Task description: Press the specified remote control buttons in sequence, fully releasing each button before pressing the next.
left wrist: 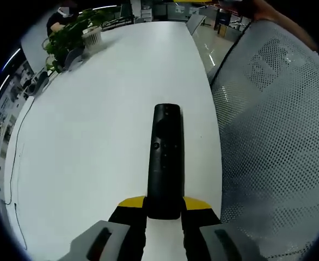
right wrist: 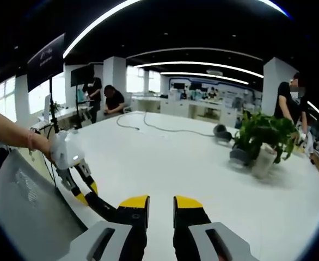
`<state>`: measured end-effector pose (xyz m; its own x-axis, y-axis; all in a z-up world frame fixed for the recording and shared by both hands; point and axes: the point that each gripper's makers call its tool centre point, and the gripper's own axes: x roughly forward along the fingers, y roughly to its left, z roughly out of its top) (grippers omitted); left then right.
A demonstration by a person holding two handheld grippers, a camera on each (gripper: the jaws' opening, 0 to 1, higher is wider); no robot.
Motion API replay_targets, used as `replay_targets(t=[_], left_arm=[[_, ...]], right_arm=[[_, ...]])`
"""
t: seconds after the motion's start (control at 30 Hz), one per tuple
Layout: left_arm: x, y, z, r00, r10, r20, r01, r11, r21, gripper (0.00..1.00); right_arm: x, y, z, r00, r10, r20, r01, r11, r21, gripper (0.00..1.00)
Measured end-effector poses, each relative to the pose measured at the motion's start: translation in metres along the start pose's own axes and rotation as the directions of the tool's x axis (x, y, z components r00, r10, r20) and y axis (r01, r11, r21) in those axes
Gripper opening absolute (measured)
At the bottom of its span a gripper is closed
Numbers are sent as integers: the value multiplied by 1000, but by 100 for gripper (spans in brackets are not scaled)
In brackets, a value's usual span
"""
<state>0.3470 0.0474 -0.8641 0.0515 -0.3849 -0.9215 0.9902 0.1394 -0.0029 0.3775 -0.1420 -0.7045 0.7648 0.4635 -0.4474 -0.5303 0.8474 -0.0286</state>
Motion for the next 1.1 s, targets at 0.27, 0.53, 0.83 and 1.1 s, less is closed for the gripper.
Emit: replay_targets(t=[0.27,0.53,0.83,1.1], left_arm=[[0,-7,-3,1000,3,-1,-3,1000,-14,24],[0,-7,-3,1000,2,7,-1,1000,-25,24],[-1,-8,-4,999,13,35,-12,1000,-17,24],[0,-14,-2,998,-18,52,15,998,68,24]], right_arm=[[3,5,-4,999,27,-22,-27,1000,-5,13],[11,22,-24,983,100,-155,-112,991,-74,3],[20,66,-55,870,306,-387,-376,919,-119,0],[34,86,-84,741,357,-569,-528,833,-165,0]])
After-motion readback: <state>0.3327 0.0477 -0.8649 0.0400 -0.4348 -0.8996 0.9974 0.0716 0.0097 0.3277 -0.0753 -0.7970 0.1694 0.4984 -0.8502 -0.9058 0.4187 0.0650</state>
